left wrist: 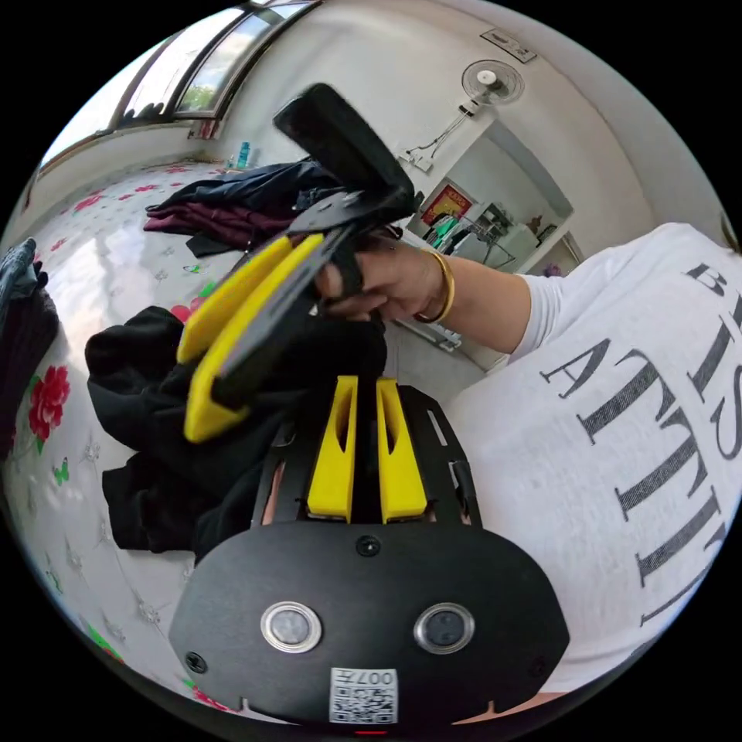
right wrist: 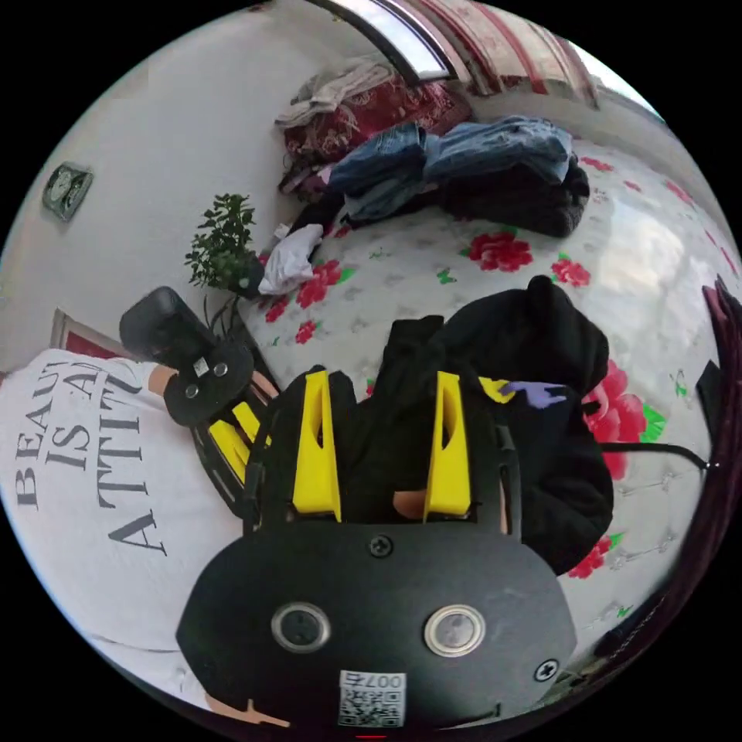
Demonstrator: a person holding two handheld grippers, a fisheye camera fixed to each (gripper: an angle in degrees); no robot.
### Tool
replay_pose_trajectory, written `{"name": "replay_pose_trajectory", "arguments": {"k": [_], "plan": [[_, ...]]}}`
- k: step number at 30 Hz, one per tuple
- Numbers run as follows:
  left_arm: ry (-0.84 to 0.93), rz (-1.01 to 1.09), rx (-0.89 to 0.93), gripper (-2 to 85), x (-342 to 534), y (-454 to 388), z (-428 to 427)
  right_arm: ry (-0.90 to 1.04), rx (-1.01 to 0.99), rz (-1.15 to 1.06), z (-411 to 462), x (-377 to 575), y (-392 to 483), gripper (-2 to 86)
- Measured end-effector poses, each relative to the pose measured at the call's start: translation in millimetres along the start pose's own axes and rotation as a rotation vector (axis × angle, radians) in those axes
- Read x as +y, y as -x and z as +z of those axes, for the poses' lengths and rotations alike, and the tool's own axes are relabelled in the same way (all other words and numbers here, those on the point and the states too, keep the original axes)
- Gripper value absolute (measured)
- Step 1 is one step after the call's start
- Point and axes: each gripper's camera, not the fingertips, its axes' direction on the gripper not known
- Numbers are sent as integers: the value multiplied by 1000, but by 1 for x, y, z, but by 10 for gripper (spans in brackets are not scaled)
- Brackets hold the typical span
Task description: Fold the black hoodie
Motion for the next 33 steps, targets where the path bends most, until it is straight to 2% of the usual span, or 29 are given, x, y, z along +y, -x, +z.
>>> {"name": "replay_pose_trajectory", "arguments": {"k": [2, 5, 7, 9, 11, 14, 19, 23, 25, 26, 27, 28, 30, 33], "plan": [[5, 1, 29, 37, 8, 0, 0, 97, 81, 36, 22, 8, 10, 139], [-44, -30, 46, 47, 18, 5, -8, 76, 177, 87, 26, 24, 21, 109], [-122, -77, 23, 49, 29, 14, -24, 31, 268, 136, 14, 34, 26, 86], [-208, -209, -61, 51, 51, 41, -47, -95, 354, 169, -18, 54, 38, 72], [-234, -342, -129, 55, 68, 69, -60, -161, 419, 183, -43, 71, 52, 66], [-169, -466, -184, 75, 74, 111, -61, -250, 563, 237, -79, 104, 77, 60], [-36, -400, -148, 99, 26, 147, -13, -406, 737, 366, -120, 158, 111, 55], [153, -321, -73, 118, -31, 164, 74, -447, 793, 492, -131, 189, 131, 53], [314, -254, -116, 116, -43, 161, 123, -454, 831, 538, -134, 198, 141, 52], [271, -154, -330, 42, -45, 143, 127, -459, 855, 570, -137, 204, 146, 52], [316, -41, -488, 2, -44, 127, 137, -471, 863, 597, -142, 211, 150, 51], [300, 17, -521, -1, -43, 118, 138, -480, 865, 609, -144, 214, 152, 51], [374, 93, -530, -7, -40, 103, 133, -508, 880, 639, -153, 229, 155, 50], [342, -79, -433, -9, -9, 114, 91, -545, 841, 678, -166, 247, 144, 50]]}}
